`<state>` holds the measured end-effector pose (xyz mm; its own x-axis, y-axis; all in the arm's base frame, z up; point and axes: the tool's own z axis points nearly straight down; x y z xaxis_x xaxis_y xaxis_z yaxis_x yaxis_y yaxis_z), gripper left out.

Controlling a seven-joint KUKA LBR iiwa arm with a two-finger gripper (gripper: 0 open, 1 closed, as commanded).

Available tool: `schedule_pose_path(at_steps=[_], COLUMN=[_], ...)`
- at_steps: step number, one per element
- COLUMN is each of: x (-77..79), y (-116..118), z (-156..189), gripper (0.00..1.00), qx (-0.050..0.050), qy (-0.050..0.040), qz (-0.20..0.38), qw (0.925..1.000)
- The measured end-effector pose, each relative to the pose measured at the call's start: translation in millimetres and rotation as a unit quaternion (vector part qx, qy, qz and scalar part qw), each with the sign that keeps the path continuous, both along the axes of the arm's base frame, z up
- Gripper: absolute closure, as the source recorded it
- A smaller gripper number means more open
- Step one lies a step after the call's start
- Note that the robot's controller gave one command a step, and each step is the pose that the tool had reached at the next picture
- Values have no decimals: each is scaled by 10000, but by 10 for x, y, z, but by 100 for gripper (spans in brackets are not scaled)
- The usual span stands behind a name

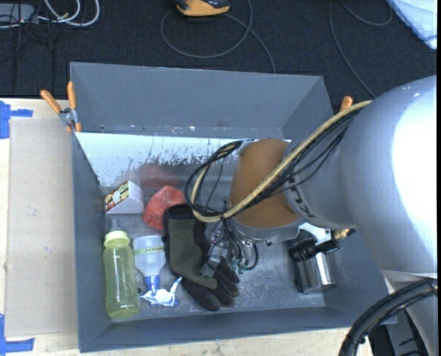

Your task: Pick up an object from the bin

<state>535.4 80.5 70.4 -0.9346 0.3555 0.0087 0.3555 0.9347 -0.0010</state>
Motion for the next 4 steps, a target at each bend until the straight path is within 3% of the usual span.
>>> schedule_pose_path(at_steps=[2,4], x=[-10,3], y=[-1,-5], z=[54,402], gripper=[100,100], qx=[-2,1], qy=[16,-8], qz=[7,14], qw=[10000,10000])
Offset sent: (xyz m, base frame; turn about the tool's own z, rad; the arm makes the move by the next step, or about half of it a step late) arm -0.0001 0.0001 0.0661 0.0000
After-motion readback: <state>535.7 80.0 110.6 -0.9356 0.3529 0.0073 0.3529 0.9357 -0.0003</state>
